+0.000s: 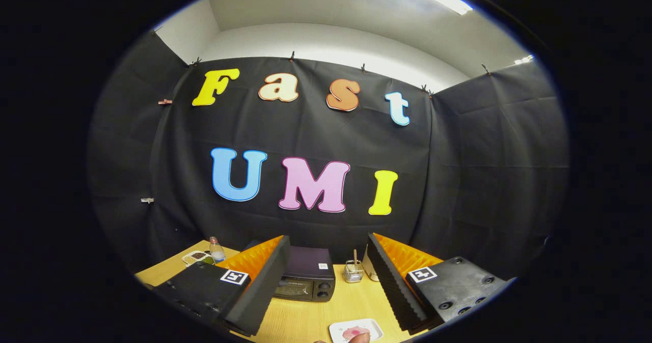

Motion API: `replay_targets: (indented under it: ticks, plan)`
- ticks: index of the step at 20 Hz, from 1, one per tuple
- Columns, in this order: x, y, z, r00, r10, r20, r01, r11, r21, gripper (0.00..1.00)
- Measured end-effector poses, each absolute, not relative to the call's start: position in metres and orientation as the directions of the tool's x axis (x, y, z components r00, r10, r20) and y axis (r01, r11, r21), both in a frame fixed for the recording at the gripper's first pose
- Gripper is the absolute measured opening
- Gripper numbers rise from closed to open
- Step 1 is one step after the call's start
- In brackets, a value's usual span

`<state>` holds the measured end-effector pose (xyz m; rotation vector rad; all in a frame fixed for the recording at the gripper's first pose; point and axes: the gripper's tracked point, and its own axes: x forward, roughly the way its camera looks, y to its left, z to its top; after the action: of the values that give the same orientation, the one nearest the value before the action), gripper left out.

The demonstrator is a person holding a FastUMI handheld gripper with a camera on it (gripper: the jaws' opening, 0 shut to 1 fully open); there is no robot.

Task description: Open the toaster oven, put the food inside, and close the toaster oven door.

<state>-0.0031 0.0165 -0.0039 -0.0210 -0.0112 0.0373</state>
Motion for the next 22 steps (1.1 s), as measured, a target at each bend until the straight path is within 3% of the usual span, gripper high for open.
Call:
replay_targets:
  ticks: [9,22]
  plan:
    - [0.026,0.078,-0.043,0.994,0.101,-0.03,-0.1,0.994,0.039,0.98]
    - [0.128,0.147,-0.214,0.947,0.121,-0.299,-0.084,0.987,0.133,0.99]
